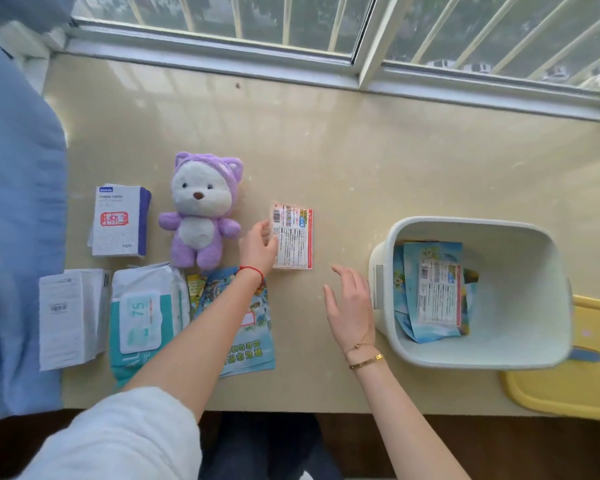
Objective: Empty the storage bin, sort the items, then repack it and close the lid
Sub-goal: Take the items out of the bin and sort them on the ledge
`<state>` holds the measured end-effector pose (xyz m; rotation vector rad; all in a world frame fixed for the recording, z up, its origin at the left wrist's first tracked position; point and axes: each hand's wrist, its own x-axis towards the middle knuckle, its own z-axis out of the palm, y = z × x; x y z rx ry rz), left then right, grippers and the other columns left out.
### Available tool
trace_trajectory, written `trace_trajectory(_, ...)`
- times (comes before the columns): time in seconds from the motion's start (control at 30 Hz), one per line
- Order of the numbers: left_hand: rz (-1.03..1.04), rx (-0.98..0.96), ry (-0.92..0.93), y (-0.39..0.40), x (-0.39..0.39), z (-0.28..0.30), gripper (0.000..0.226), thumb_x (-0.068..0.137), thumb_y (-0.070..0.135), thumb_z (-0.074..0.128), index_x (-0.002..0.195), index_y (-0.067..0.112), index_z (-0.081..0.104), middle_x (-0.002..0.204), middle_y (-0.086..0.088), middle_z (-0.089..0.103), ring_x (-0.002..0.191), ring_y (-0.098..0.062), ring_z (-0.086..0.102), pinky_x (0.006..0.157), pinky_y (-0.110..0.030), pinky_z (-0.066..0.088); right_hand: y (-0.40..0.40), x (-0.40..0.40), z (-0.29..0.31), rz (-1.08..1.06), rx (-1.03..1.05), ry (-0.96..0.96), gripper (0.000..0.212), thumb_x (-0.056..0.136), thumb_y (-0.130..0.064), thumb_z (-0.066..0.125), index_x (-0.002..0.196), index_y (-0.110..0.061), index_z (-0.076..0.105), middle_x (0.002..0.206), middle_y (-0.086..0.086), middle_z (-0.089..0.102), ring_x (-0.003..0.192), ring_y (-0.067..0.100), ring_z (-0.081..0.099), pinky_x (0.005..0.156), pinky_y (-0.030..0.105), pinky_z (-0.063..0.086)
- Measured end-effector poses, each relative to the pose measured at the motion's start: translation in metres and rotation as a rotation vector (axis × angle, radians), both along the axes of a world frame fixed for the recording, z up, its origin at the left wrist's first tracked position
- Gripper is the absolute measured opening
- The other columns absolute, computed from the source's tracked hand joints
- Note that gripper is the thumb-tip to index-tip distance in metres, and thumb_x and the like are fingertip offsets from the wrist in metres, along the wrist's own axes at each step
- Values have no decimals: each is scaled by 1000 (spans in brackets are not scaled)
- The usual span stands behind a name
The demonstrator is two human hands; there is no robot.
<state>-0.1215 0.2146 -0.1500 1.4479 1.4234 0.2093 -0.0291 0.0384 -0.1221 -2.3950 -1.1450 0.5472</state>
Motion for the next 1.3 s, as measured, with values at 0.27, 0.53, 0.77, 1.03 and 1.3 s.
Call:
trace_trajectory(0.27, -293, 362, 133, -18, -73, 73, 34, 90, 13, 53, 124, 11, 56, 121, -9, 63, 110, -24, 60, 94, -38, 49, -24, -22, 46, 0, 2, -47, 38, 92, -24, 55, 128, -14, 51, 124, 2, 56, 118, 15, 49, 106, 28, 37)
trace_trajectory(0.53, -459, 543, 157, -73, -131, 157, 30, 90, 20, 57, 120, 15, 59, 117, -4, 63, 103, -25, 60, 81, -38, 52, -87, -40, 112, -66, 58, -95, 38, 91, -23, 58, 128, -15, 51, 124, 2, 56, 118, 15, 48, 104, 28, 36)
trace_trajectory(0.77, -515, 640, 126, -124, -135, 195, 28, 88, 17, 59, 116, 15, 61, 109, -4, 64, 100, -24, 60, 82, -36, 50, -152, -15, 143, -159, 110, -101, 35, 89, -17, 60, 123, -11, 55, 121, 5, 58, 117, 18, 49, 106, 33, 38)
trace_trajectory(1.03, -483, 701, 108, -187, -68, 211, 27, 85, 15, 63, 112, 15, 64, 105, -6, 67, 96, -26, 63, 82, -37, 51, -222, 71, 141, -197, 81, -106, 37, 89, -17, 60, 125, -9, 54, 121, 7, 57, 116, 20, 50, 102, 36, 44)
trace_trajectory(1.3, -343, 628, 111, -264, 53, 193, 25, 86, 20, 60, 111, 20, 62, 103, 0, 66, 90, -24, 65, 81, -42, 52, -262, 201, 132, -118, 36, -30, 39, 91, -20, 58, 128, -12, 51, 124, 3, 56, 118, 16, 49, 101, 27, 38)
